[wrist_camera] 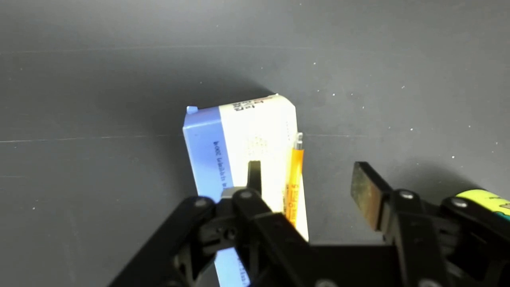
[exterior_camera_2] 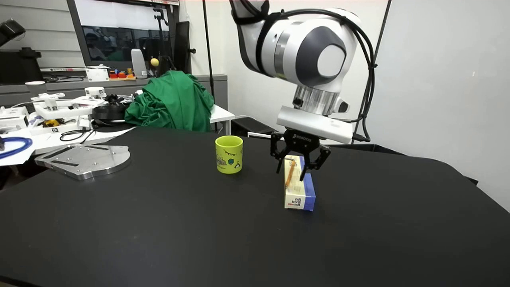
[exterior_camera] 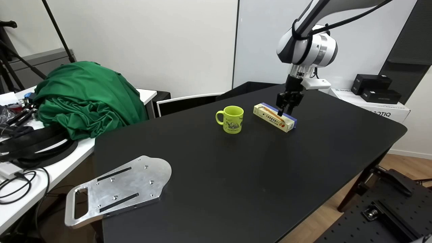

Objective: Take the Allen key out of the mug and put it on the box

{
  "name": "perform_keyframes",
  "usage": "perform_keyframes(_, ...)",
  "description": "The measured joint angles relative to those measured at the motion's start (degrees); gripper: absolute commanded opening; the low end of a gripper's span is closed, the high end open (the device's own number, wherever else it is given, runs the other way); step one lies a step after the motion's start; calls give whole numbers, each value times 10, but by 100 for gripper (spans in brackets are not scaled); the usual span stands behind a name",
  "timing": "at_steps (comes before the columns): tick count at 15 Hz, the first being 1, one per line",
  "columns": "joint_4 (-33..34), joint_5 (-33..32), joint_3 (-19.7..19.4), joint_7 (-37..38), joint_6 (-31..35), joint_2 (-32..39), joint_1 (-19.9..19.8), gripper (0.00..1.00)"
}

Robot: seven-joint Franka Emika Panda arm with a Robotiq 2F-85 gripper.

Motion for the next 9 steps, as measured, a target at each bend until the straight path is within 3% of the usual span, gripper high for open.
perform_keyframes(1, 1, 0, 0, 0, -6, -1, 0, 98)
perform_keyframes(2, 3, 0, 0, -1, -17, -4, 0, 81)
perform_keyframes(5, 7, -1, 3, -18, -71, -23, -5, 98)
perform_keyframes(9, 7, -1, 4, -23, -80, -30, -8, 98)
